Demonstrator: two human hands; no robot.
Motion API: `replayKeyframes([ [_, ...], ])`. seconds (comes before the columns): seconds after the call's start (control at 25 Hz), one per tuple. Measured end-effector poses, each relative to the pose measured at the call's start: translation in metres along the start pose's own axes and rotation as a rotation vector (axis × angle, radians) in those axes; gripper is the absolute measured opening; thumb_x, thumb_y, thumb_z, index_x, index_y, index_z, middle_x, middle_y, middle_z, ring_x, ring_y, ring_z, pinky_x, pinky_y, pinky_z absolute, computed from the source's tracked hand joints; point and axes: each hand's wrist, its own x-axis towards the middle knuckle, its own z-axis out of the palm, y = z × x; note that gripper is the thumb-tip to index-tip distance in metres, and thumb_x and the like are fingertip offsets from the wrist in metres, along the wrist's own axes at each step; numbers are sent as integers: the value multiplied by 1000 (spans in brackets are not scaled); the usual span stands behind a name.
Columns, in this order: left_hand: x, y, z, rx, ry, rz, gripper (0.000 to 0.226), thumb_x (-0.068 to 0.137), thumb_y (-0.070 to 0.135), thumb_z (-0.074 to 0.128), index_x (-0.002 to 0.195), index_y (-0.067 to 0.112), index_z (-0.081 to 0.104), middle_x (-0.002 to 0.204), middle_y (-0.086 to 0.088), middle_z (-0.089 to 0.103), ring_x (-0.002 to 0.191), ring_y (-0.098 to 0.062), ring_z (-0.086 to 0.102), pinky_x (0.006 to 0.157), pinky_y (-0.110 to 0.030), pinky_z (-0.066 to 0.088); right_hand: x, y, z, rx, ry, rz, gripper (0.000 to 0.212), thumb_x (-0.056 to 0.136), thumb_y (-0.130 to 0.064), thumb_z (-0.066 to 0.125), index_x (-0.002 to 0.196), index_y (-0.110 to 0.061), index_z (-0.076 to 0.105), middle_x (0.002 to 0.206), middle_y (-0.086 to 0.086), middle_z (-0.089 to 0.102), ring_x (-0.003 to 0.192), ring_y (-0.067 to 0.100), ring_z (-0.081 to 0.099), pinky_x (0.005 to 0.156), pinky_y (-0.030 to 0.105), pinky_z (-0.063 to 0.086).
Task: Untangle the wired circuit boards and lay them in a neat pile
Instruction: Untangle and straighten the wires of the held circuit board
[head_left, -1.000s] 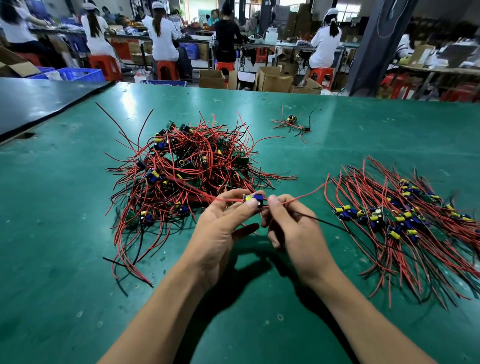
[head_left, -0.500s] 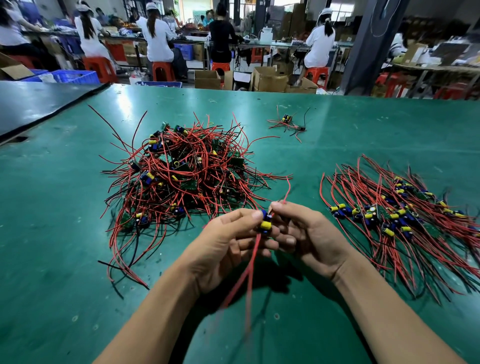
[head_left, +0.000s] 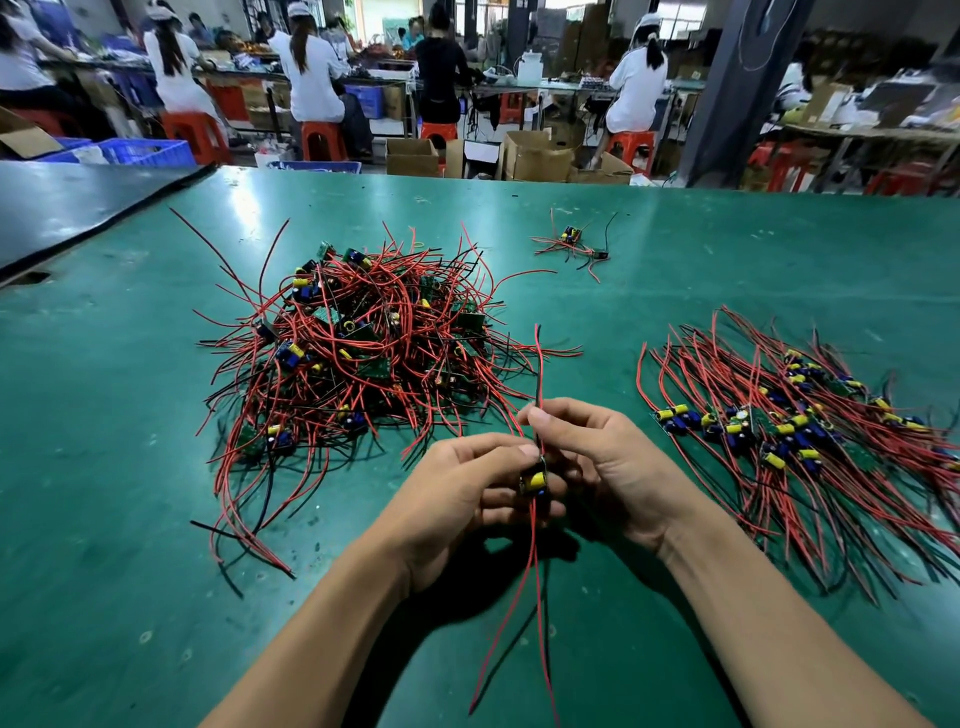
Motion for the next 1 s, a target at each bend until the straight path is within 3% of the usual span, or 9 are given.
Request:
replayKeyframes([
  [0.32,0,-1,6,11,84,-3,25,88,6,61,68,14,73,67,-14,67,56,-25,64,53,-32,57,0,6,9,1,14,7,17,71,-26,82,74,-20,67,62,3,59,39,13,47,38,21,42],
  [0.56,0,-3,13,9,161,20,27,92,5,58,70,9,73,66,-17,66,51,-26,62,48,-31,56,1,10,4,-74,-33,6,22,84,-26,77,100,-11,75,77,11,61,55,19,51,48,24,46],
  [0.68,2,-5,14,48,243,85,21,91,3,57,73,2,67,58,-13,60,44,-22,56,43,-26,50,3,12,4,-90,80,-91,25,81,-24,81,93,-3,73,67,6,58,44,18,52,45,26,49],
  [0.8,2,-6,15,83,250,109,19,90,3,58,73,2,66,57,-11,60,44,-21,54,43,-23,47,9,14,-1,-294,229,-247,18,84,-26,80,80,-9,74,55,-17,59,43,0,50,46,11,41],
  [0.84,2,-7,15,89,241,110,20,90,3,59,71,3,66,57,-10,60,44,-21,53,44,-23,46,12,13,-5,-353,276,-288,17,84,-27,80,79,-12,75,52,-18,57,42,-2,50,46,6,36],
  [1.0,2,-6,17,126,217,119,22,88,2,60,67,5,66,56,-10,59,43,-20,51,44,-21,44,18,10,-14,-385,439,-360,22,84,-30,79,79,-10,73,44,-17,50,39,-1,44,47,7,28],
])
